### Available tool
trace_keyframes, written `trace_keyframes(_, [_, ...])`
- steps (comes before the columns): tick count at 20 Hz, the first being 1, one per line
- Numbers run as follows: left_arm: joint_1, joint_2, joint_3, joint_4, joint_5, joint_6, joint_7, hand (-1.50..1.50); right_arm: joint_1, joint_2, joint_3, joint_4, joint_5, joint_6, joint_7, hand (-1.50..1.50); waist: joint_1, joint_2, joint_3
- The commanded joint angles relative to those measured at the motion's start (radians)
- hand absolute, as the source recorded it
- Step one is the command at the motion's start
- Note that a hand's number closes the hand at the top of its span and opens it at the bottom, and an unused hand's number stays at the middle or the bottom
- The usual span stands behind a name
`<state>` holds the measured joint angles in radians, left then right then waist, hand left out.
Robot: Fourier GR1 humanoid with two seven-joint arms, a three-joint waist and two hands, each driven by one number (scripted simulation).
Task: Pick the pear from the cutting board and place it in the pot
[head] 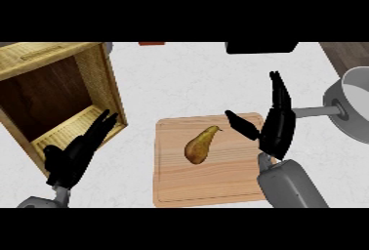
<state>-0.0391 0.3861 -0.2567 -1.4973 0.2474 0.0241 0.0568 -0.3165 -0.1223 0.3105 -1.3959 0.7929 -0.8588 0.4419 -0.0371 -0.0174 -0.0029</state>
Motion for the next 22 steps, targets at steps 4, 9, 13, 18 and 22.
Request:
trace_keyframes(4, [-0.009,-0.036,-0.025,0.069,-0.005,0.015,0.061,0.00,-0.028,0.119,0.076,0.057,0.253,-0.017,0.427,-1.50,0.021,0.008,-0.005])
trace_keyframes(9, [-0.051,-0.045,-0.027,0.103,-0.005,-0.009,0.067,0.00,-0.141,0.121,0.107,0.050,0.327,0.065,0.789,-1.50,0.039,0.011,-0.001])
trace_keyframes(13, [-0.065,-0.074,-0.028,0.132,-0.024,0.012,0.047,0.00,-0.134,0.122,0.194,0.053,0.247,0.165,0.945,-1.50,0.047,0.015,0.001])
trace_keyframes(18, [-0.094,-0.078,-0.023,0.143,-0.018,-0.011,0.059,0.00,-0.151,0.122,0.279,0.145,0.147,0.163,1.022,-1.50,0.064,0.021,0.002])
trace_keyframes(22, [-0.087,-0.074,-0.015,0.121,-0.028,0.000,0.083,0.00,-0.122,0.122,0.265,0.081,0.202,0.211,1.045,-1.50,0.041,0.013,0.002])
